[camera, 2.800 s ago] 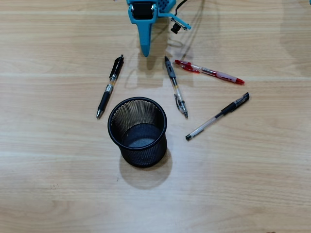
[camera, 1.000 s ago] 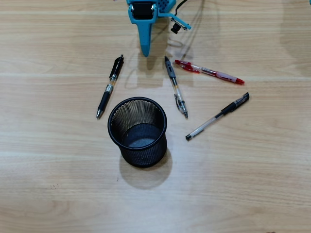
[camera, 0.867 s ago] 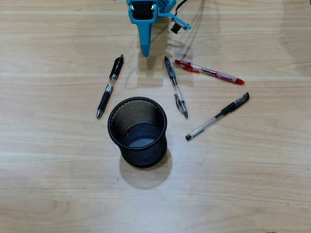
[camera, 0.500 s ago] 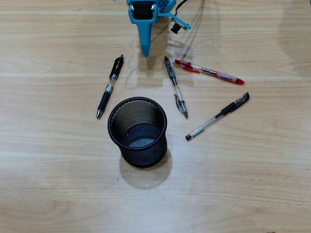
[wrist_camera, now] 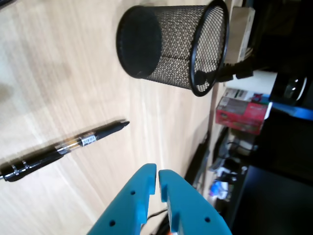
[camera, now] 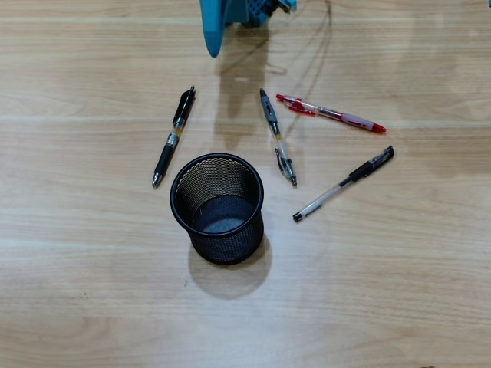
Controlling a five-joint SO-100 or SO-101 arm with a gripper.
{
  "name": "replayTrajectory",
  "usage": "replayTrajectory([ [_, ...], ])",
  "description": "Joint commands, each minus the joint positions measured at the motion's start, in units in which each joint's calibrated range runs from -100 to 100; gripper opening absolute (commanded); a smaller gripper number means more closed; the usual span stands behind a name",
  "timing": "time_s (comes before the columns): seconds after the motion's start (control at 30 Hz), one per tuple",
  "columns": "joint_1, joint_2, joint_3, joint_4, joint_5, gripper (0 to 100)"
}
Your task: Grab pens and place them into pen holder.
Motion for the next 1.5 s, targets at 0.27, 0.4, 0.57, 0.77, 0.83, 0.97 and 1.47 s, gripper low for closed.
replayTrajectory([
  [0.27,0.8,27.8,-20.1,0.1,-25.4,3],
  [0.4,2.3,37.3,-29.1,0.3,-35.7,3],
  [0.57,3.9,43.6,-35.5,5.2,-42.7,3],
  [0.77,8.8,49.8,-45.6,23.2,-47.5,2],
  [0.83,10.5,52.6,-48.2,25.9,-47.7,2],
  [0.97,11.9,58.6,-52.3,26.4,-47.7,2],
  [1.47,14.9,73.4,-59.7,26.0,-48.0,18],
])
